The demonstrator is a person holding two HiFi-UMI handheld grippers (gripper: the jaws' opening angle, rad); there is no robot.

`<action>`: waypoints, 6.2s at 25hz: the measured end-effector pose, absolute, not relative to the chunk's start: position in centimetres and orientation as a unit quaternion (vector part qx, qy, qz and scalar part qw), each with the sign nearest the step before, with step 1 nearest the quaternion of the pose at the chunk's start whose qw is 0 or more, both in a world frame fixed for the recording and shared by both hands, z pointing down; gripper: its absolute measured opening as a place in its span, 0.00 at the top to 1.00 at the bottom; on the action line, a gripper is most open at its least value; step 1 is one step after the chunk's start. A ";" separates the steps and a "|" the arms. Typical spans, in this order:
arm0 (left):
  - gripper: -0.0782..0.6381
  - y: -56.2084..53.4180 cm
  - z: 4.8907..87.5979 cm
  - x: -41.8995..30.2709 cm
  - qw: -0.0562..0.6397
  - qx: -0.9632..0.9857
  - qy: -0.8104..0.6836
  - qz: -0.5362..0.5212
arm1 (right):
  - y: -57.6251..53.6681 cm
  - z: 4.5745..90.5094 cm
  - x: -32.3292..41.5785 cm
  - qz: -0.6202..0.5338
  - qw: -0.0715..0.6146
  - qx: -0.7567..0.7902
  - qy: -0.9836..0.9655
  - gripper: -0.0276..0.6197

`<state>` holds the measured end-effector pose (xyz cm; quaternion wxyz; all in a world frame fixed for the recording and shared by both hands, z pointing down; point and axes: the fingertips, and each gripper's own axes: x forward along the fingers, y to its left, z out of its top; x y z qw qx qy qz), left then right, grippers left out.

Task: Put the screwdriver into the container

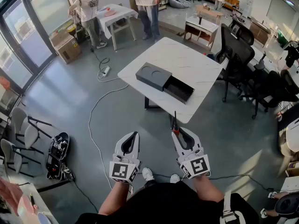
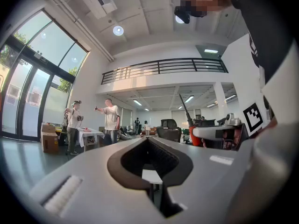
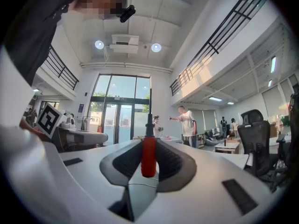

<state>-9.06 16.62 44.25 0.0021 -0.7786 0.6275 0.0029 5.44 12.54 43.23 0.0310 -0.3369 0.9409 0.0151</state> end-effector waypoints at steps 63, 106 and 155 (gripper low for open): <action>0.88 -4.9 45.7 -12.1 0.000 -0.829 0.559 -0.028 | -7.5 44.7 1.6 0.019 0.024 -0.397 0.917 0.81; 0.88 -26.0 45.6 -11.2 0.000 -0.916 0.400 -0.012 | -22.5 51.1 4.5 0.017 -0.112 -0.542 0.832 0.81; 0.88 -28.2 51.9 -15.0 -0.090 -0.868 0.489 -0.005 | -24.5 76.3 4.9 -0.043 -0.610 -0.204 0.764 0.80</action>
